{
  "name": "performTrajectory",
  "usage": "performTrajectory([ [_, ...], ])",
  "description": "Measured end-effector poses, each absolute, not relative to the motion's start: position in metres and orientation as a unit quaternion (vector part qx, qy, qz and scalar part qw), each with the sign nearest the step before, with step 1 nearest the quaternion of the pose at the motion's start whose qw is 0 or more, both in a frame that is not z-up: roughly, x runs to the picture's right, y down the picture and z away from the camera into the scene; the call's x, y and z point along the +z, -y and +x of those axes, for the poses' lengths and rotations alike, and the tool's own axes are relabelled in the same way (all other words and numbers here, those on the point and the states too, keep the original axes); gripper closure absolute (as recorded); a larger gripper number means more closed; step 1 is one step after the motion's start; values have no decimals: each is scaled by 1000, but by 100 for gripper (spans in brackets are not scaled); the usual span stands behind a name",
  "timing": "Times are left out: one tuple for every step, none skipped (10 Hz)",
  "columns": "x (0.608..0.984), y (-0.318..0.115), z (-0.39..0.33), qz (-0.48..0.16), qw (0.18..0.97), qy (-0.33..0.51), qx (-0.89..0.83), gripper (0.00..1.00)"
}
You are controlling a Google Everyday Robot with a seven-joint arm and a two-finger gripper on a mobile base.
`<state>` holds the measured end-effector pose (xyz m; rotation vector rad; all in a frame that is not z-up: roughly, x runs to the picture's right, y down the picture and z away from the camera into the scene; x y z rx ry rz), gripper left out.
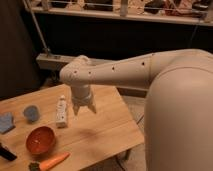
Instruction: Knock the eraser over
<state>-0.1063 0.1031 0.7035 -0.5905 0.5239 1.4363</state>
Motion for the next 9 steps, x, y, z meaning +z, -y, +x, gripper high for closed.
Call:
performTrajectory([
  [704,-103,-106,-263,683,-234,640,35],
  [703,-103,-106,-263,683,-233,640,35],
  [703,-103,-107,-263,683,-233,640,35],
  [702,-101,-108,-261,686,-230,639,35],
  [698,-96,-123,-259,701,-215,629,35],
  [697,-93,-131,-256,710,-207,622,35],
  [694,-90,-149,-253,726,-194,609,35],
  [692,-86,-161,-251,736,-184,601,35],
  [690,-83,-171,-248,743,-178,595,35],
])
